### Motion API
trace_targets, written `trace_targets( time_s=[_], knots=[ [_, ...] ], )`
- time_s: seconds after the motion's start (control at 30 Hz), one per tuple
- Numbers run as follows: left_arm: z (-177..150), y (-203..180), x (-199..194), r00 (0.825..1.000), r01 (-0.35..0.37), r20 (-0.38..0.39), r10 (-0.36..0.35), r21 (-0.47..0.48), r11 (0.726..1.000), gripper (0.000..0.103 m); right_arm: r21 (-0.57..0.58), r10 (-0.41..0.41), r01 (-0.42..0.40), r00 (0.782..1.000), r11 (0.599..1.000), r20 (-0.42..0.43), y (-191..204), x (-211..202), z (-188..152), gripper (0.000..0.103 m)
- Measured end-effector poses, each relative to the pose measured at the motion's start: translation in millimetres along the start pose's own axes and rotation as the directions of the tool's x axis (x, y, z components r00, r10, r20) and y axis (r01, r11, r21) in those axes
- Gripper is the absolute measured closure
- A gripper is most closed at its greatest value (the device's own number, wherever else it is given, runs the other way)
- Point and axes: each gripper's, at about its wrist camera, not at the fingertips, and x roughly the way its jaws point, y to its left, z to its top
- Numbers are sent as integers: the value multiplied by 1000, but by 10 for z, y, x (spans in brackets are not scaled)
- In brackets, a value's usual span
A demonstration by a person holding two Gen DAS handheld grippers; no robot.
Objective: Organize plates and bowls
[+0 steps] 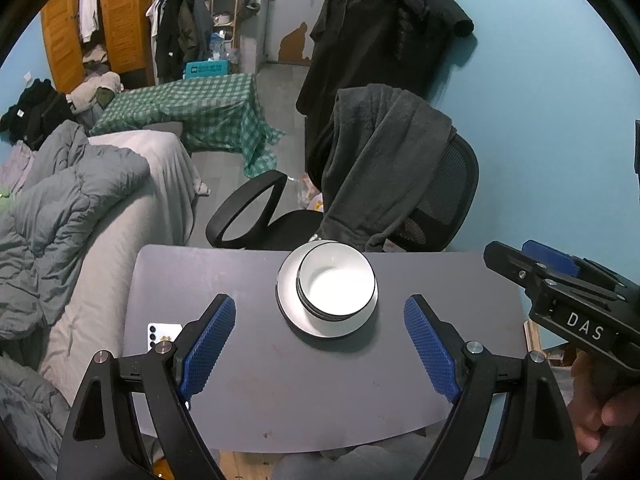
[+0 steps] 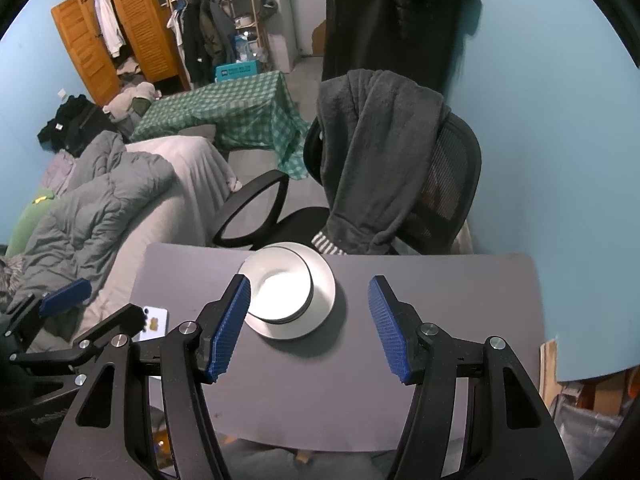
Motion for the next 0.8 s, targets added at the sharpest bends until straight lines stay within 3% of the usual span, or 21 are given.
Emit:
trace_targets(
  time_s=[0.8],
  knots=[
    [-35,-120,-23,1000,-4,-2,4,-12,1000,16,13,11,-10,1000,1000,-15,-29,-105,-101,43]
  ],
)
